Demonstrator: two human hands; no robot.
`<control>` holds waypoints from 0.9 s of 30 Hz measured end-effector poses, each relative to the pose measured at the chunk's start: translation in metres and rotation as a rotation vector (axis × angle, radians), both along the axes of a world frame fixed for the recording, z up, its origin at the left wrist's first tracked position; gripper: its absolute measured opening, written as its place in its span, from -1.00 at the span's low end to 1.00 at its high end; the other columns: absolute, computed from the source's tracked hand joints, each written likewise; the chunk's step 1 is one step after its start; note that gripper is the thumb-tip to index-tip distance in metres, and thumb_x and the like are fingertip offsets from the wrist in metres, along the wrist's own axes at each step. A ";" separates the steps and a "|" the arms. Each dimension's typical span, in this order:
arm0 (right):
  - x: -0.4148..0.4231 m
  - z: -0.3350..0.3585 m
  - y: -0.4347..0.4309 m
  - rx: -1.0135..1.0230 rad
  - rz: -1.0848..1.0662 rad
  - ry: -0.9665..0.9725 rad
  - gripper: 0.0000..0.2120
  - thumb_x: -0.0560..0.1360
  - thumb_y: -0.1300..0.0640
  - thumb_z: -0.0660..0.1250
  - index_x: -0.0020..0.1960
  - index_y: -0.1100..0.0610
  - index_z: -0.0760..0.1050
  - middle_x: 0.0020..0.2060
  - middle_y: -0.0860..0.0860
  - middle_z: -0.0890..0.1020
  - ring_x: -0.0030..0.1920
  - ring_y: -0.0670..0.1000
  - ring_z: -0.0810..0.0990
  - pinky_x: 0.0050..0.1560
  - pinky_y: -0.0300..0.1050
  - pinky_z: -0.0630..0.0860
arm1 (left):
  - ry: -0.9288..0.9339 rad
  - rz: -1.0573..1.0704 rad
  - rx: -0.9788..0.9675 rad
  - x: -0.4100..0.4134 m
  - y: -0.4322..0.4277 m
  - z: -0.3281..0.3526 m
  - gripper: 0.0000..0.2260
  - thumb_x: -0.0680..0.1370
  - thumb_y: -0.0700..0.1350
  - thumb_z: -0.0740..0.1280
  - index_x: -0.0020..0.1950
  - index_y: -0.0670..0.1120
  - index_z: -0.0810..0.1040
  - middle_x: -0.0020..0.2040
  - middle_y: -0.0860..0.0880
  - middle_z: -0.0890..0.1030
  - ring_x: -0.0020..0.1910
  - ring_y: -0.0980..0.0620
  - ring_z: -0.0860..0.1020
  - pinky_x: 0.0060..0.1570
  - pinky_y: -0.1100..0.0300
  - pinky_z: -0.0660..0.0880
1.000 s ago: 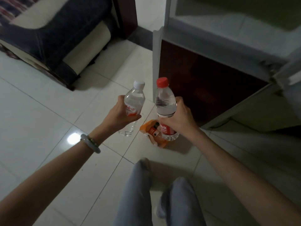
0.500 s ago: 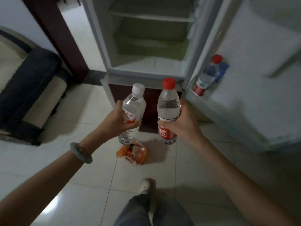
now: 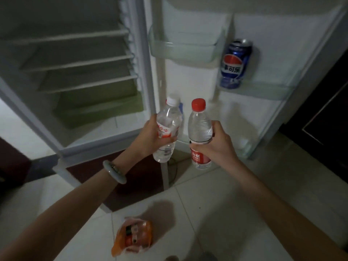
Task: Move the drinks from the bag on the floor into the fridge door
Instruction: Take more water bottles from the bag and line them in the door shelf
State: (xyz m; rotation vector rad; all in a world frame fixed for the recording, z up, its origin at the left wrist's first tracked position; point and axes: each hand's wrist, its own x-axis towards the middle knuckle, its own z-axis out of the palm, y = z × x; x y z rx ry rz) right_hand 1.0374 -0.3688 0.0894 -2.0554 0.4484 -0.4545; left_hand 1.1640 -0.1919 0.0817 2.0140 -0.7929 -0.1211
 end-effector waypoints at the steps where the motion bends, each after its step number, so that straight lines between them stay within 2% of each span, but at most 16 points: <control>1: 0.001 0.001 -0.005 -0.002 -0.021 -0.007 -0.38 0.18 0.07 0.58 0.13 0.00 0.35 -0.05 -0.06 0.61 -0.06 -0.04 0.60 -0.05 -0.10 0.54 | -0.006 -0.010 -0.016 0.004 -0.009 0.003 -0.43 0.31 -0.09 0.56 0.13 0.01 0.27 0.08 -0.03 0.55 0.02 0.08 0.56 -0.03 0.19 0.52; 4: 0.009 0.000 -0.022 -0.014 -0.082 -0.047 -0.37 0.18 0.11 0.58 0.16 0.04 0.36 -0.04 -0.03 0.61 -0.05 -0.01 0.59 -0.07 -0.15 0.50 | 0.032 -0.036 -0.057 0.017 -0.033 0.005 -0.40 0.29 -0.15 0.56 0.19 0.04 0.30 -0.02 0.25 0.52 -0.09 0.39 0.51 -0.16 0.51 0.41; 6: 0.019 -0.005 -0.034 -0.026 -0.127 -0.082 -0.33 0.16 0.09 0.59 0.18 0.05 0.37 -0.02 -0.01 0.61 -0.02 0.00 0.60 -0.04 -0.10 0.53 | 0.017 -0.044 -0.063 0.029 -0.047 0.004 -0.39 0.28 -0.17 0.57 0.21 0.02 0.33 -0.04 0.28 0.50 -0.13 0.45 0.50 -0.19 0.55 0.39; 8: 0.032 -0.012 -0.046 -0.017 -0.160 -0.102 -0.30 0.14 0.07 0.60 0.20 0.04 0.38 0.00 -0.02 0.61 -0.01 0.00 0.60 -0.02 -0.07 0.55 | -0.014 -0.017 -0.053 0.040 -0.060 0.001 -0.42 0.25 -0.12 0.59 0.16 -0.03 0.39 -0.06 0.22 0.53 -0.11 0.33 0.54 -0.18 0.50 0.41; 11: 0.054 -0.021 -0.062 0.006 -0.166 -0.118 -0.32 0.15 0.12 0.61 0.18 0.05 0.39 -0.06 -0.09 0.59 -0.08 -0.09 0.58 -0.15 -0.28 0.50 | -0.006 0.080 -0.042 0.056 -0.081 -0.003 -0.45 0.22 0.00 0.59 0.09 -0.08 0.44 -0.05 0.07 0.61 -0.11 0.12 0.58 -0.14 0.26 0.51; 13: 0.068 -0.027 -0.071 0.006 -0.154 -0.098 -0.35 0.17 0.14 0.61 0.16 0.04 0.37 -0.13 -0.17 0.53 -0.17 -0.20 0.53 -0.28 -0.47 0.42 | 0.011 0.127 -0.046 0.063 -0.095 -0.006 -0.50 0.22 0.01 0.59 0.02 -0.01 0.43 -0.08 0.08 0.59 -0.15 0.17 0.56 -0.17 0.24 0.50; 14: 0.075 -0.032 -0.074 0.008 -0.146 -0.088 -0.35 0.18 0.15 0.61 0.17 0.05 0.37 -0.13 -0.18 0.52 -0.18 -0.23 0.51 -0.32 -0.50 0.40 | 0.022 0.134 -0.045 0.066 -0.102 -0.010 -0.52 0.23 0.00 0.59 0.01 0.02 0.42 -0.09 0.11 0.58 -0.16 0.22 0.54 -0.19 0.28 0.48; 16: 0.088 -0.043 -0.082 0.020 -0.129 -0.071 -0.34 0.17 0.15 0.61 0.18 0.07 0.38 -0.10 -0.13 0.53 -0.15 -0.19 0.50 -0.31 -0.49 0.39 | 0.047 0.135 -0.039 0.072 -0.113 -0.020 -0.52 0.22 0.03 0.58 0.03 0.01 0.44 -0.08 0.15 0.59 -0.14 0.22 0.55 -0.15 0.26 0.50; 20: 0.106 -0.066 -0.093 0.052 -0.093 -0.018 -0.32 0.16 0.15 0.61 0.18 0.03 0.37 -0.02 -0.05 0.57 -0.05 -0.07 0.54 -0.25 -0.46 0.38 | 0.107 0.187 -0.040 0.076 -0.126 -0.048 -0.41 0.21 0.05 0.59 0.15 0.00 0.44 0.02 0.10 0.62 -0.02 0.12 0.58 -0.02 0.13 0.54; 21: 0.109 -0.072 -0.095 0.055 -0.090 -0.009 -0.32 0.15 0.15 0.61 0.18 0.03 0.38 0.00 -0.04 0.57 -0.02 -0.05 0.55 -0.22 -0.44 0.38 | 0.126 0.204 -0.048 0.076 -0.128 -0.054 -0.40 0.21 0.03 0.59 0.16 0.00 0.43 0.04 0.09 0.61 0.00 0.11 0.58 0.00 0.16 0.54; 24: 0.116 -0.086 -0.101 0.040 -0.094 0.004 -0.30 0.14 0.14 0.62 0.19 0.04 0.38 0.03 -0.03 0.56 0.04 -0.04 0.53 -0.05 -0.32 0.43 | 0.129 0.244 -0.050 0.073 -0.133 -0.062 -0.44 0.25 -0.06 0.59 0.15 -0.08 0.43 -0.03 0.14 0.56 -0.08 0.20 0.54 -0.14 0.55 0.40; 25: 0.117 -0.089 -0.101 0.030 -0.094 0.002 -0.30 0.14 0.14 0.63 0.19 0.06 0.38 0.03 -0.03 0.55 0.05 -0.05 0.52 0.00 -0.29 0.43 | 0.123 0.260 -0.054 0.072 -0.135 -0.064 -0.47 0.26 -0.08 0.59 0.13 -0.10 0.43 -0.07 0.14 0.53 -0.13 0.23 0.51 -0.20 0.59 0.36; 27: 0.121 -0.097 -0.102 -0.006 -0.100 -0.001 -0.28 0.13 0.14 0.63 0.19 0.13 0.39 0.04 0.01 0.54 0.07 0.00 0.51 0.06 -0.21 0.45 | 0.130 0.289 -0.057 0.071 -0.138 -0.070 -0.50 0.27 -0.05 0.58 0.08 -0.10 0.43 -0.10 0.11 0.53 -0.13 0.16 0.54 -0.17 0.49 0.39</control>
